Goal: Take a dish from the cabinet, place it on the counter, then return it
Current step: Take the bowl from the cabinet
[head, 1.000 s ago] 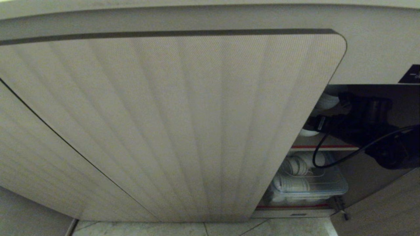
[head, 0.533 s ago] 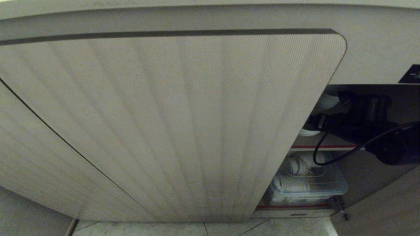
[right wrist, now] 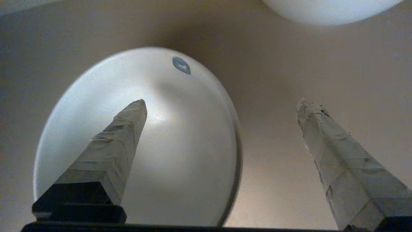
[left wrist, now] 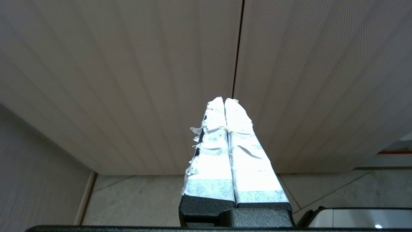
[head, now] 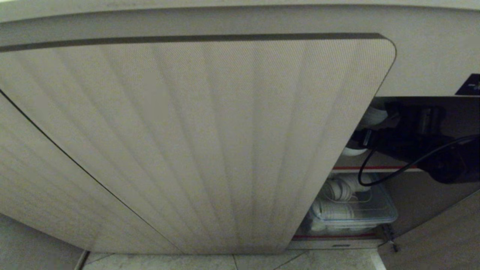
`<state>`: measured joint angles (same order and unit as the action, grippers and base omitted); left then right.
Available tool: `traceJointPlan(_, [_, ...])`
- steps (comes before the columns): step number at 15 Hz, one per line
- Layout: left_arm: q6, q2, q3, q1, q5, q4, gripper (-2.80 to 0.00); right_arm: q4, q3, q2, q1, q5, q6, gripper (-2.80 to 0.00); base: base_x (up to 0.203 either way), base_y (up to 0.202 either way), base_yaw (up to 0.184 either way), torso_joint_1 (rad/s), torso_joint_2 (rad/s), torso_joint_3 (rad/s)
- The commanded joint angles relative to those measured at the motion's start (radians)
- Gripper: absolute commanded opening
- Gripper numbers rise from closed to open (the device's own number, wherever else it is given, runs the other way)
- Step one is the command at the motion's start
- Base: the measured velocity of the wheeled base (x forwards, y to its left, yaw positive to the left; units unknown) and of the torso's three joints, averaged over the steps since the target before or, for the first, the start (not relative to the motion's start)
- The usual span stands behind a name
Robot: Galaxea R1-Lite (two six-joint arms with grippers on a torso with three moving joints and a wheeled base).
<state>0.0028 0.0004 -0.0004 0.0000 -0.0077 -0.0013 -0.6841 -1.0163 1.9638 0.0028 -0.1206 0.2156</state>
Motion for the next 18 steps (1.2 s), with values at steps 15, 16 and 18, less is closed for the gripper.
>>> traceJointPlan(15, [0.0, 0.0, 0.0, 0.0, 0.0, 0.0, -2.8, 0.127, -0.033, -0.002, 0.0, 0.003, -0.005, 0.0, 0.0, 0.0, 0.0, 0.0, 0.0, 0.0])
traceJointPlan(16, [0.0, 0.0, 0.0, 0.0, 0.0, 0.0, -2.8, 0.127, -0.033, -0.002, 0.0, 0.002, -0.005, 0.0, 0.0, 0.0, 0.0, 0.0, 0.0, 0.0])
traceJointPlan(18, [0.0, 0.0, 0.0, 0.0, 0.0, 0.0, -2.8, 0.124, -0.034, -0.002, -0.001, 0.001, -0.005, 0.0, 0.0, 0.0, 0.0, 0.0, 0.0, 0.0])
